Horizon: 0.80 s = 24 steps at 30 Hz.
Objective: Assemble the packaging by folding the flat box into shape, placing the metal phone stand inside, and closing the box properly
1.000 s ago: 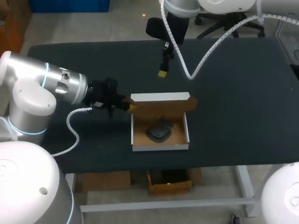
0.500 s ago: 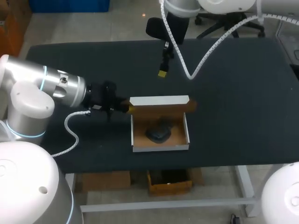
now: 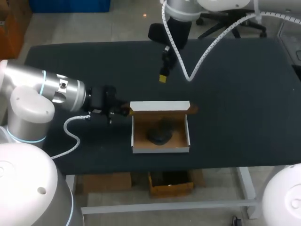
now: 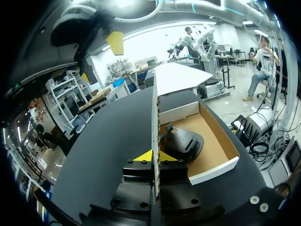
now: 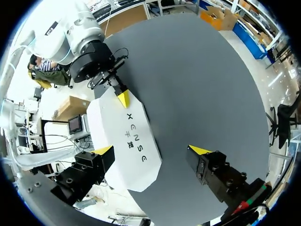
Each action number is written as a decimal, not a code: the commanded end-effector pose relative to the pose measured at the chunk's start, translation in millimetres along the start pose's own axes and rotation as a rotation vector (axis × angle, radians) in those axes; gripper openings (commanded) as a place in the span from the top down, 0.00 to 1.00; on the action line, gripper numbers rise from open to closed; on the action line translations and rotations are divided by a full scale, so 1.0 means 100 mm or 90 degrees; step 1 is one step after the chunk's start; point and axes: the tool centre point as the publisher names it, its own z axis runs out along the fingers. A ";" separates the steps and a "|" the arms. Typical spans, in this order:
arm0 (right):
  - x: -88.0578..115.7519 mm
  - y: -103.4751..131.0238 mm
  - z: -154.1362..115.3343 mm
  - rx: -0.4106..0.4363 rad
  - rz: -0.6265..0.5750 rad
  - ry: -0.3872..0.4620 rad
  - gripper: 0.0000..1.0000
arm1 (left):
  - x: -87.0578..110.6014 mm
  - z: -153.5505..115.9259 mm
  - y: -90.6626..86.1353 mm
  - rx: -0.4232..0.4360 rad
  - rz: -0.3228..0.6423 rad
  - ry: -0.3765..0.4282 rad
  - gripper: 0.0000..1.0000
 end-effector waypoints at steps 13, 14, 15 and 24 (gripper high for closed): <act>0.04 -0.27 0.11 0.015 0.319 0.142 0.00 | 0.13 0.07 0.06 -0.007 0.023 -0.030 1.00; 0.05 -0.28 0.13 0.016 0.323 0.142 0.00 | 0.13 0.08 0.06 -0.008 0.026 -0.032 1.00; 0.07 -0.29 0.15 0.024 0.342 0.143 0.00 | 0.14 0.08 0.06 -0.008 0.029 -0.033 1.00; 0.14 -0.40 0.37 0.060 0.424 0.166 0.00 | 0.19 0.07 0.07 -0.010 0.067 -0.065 1.00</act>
